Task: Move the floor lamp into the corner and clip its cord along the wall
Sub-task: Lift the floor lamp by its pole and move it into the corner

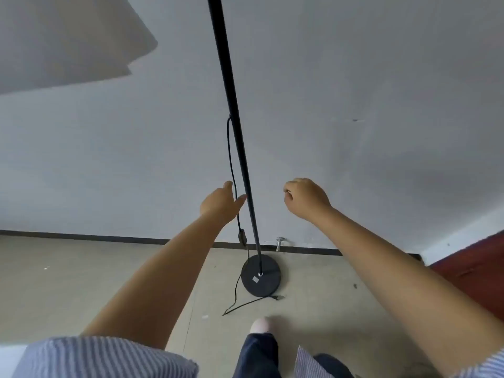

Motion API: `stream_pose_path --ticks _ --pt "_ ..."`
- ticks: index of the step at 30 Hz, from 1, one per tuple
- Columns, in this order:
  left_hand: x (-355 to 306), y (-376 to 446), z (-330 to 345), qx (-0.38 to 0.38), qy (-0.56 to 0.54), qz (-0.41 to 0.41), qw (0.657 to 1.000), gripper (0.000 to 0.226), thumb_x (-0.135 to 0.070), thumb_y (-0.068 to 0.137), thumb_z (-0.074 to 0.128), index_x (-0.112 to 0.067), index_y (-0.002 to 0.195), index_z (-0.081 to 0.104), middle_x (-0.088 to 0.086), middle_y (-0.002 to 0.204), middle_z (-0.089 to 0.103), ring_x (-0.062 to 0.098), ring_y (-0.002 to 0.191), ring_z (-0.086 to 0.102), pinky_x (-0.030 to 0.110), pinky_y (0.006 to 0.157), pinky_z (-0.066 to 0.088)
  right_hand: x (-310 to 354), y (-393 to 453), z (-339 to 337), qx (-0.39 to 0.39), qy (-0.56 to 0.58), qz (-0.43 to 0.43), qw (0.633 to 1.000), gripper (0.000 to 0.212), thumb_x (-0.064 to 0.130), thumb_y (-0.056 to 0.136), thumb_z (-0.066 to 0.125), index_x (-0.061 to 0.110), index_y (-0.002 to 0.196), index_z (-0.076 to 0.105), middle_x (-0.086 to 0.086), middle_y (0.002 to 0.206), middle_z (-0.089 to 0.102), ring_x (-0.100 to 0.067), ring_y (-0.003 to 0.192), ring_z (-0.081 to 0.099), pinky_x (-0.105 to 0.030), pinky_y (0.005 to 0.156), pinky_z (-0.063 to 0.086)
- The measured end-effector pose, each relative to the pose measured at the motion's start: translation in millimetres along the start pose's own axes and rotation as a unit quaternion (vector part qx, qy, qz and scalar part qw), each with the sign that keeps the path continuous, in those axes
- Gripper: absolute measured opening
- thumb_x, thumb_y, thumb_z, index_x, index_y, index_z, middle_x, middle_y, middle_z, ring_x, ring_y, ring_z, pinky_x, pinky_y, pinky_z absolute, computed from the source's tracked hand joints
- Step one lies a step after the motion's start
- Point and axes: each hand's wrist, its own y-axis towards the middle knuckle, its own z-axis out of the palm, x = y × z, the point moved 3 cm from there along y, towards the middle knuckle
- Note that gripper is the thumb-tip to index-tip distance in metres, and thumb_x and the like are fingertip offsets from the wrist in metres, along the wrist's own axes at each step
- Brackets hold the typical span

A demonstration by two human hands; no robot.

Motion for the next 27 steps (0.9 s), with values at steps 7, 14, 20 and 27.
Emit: stream_pose_path --ticks 7,14,20,27 --pt "-0.1 36.8 6.3 -0.007 -0.180 -0.084 0.980 0.020 -0.019 0.093 0.043 -0.007 0.100 0.057 0.018 0.101 0.070 0.028 0.074 0.057 0.029 0.060 0.042 -54.0 47.0 30.0 0.107 0.112 0.125 0.980 0.025 0.006 0.085 0.040 -0.002 0.092 0.062 -0.017 0.107 0.066 -0.032 0.095 0.058 -0.034 0.075 0.046" --pt "-10.8 10.2 20.3 0.017 -0.417 -0.164 0.894 0.026 -0.003 0.094 0.042 -0.012 0.071 0.051 0.015 0.084 0.067 0.005 0.054 0.066 0.012 0.051 0.056 -77.4 44.1 90.3 0.366 0.103 -0.013 0.925 0.039 -0.004 0.085 0.034 0.003 0.120 0.050 -0.016 0.128 0.056 -0.027 0.118 0.051 -0.030 0.099 0.039" --pt "-16.0 -41.7 25.8 -0.017 -0.548 -0.189 0.814 0.029 -0.001 0.096 0.038 -0.010 0.071 0.050 0.000 0.051 0.073 0.007 0.051 0.070 0.014 0.051 0.058 -77.8 -0.1 145.0 0.560 0.154 -0.035 0.813 0.074 0.002 0.079 0.059 0.021 0.141 0.021 -0.006 0.143 0.034 -0.021 0.129 0.038 -0.030 0.104 0.033" --pt "-7.3 -75.2 6.4 -0.099 -0.561 -0.244 0.785 0.030 -0.003 0.095 0.041 -0.013 0.069 0.051 0.001 0.057 0.071 0.008 0.049 0.069 0.016 0.048 0.057 -87.1 -39.7 138.6 0.622 0.239 0.014 0.745 0.020 -0.006 0.072 0.053 0.013 0.064 0.054 -0.001 0.072 0.060 -0.016 0.079 0.054 -0.026 0.080 0.040"
